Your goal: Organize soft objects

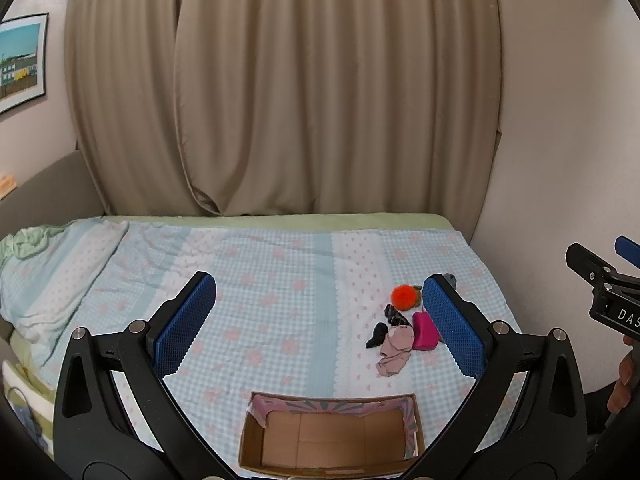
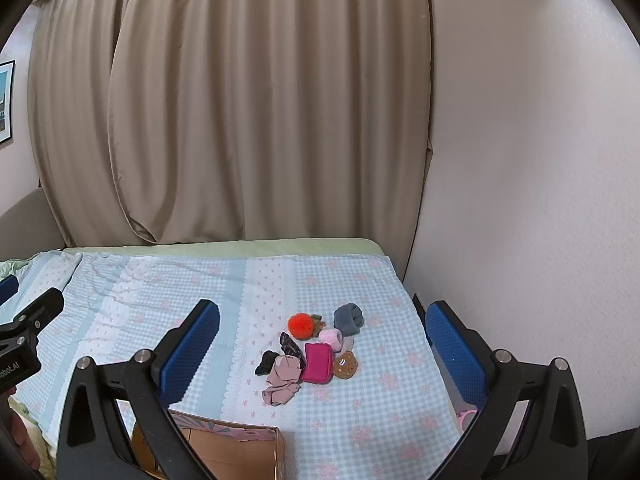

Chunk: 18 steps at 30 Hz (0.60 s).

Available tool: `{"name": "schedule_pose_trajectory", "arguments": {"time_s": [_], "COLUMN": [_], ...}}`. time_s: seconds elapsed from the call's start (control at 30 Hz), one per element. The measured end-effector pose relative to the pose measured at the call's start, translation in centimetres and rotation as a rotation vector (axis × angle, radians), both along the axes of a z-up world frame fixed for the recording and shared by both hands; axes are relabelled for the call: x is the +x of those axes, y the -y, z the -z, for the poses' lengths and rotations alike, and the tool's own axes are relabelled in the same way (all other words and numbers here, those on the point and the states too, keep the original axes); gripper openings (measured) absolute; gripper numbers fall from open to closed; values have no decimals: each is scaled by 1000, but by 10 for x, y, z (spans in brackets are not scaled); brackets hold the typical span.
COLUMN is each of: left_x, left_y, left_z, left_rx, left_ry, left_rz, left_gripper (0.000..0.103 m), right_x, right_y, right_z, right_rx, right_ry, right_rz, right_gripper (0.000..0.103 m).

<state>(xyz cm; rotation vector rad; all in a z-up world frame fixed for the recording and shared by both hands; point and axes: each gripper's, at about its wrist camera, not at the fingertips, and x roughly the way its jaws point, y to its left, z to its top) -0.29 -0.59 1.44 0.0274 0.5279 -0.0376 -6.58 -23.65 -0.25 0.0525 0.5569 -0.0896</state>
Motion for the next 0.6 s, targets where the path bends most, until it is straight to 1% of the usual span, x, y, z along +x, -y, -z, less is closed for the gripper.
{"name": "schedule_pose_trajectory", "arguments": {"time_s": [0.43,0.6], "left_x": [-2,2], "left_y": [-5,-6], "left_z": [2,5], "left_rx": [-4,-6], "left_ry": [13,-11], "left_rz": [11,17], "left_gripper": [103,103], "right_x": [-1,-2], "right_y": [-1,-3], "right_z": [2,2], "right_rx": [-2,-2], "right_ry": [2,0], "right_rz": [0,0], "right_gripper": [103,103]}}
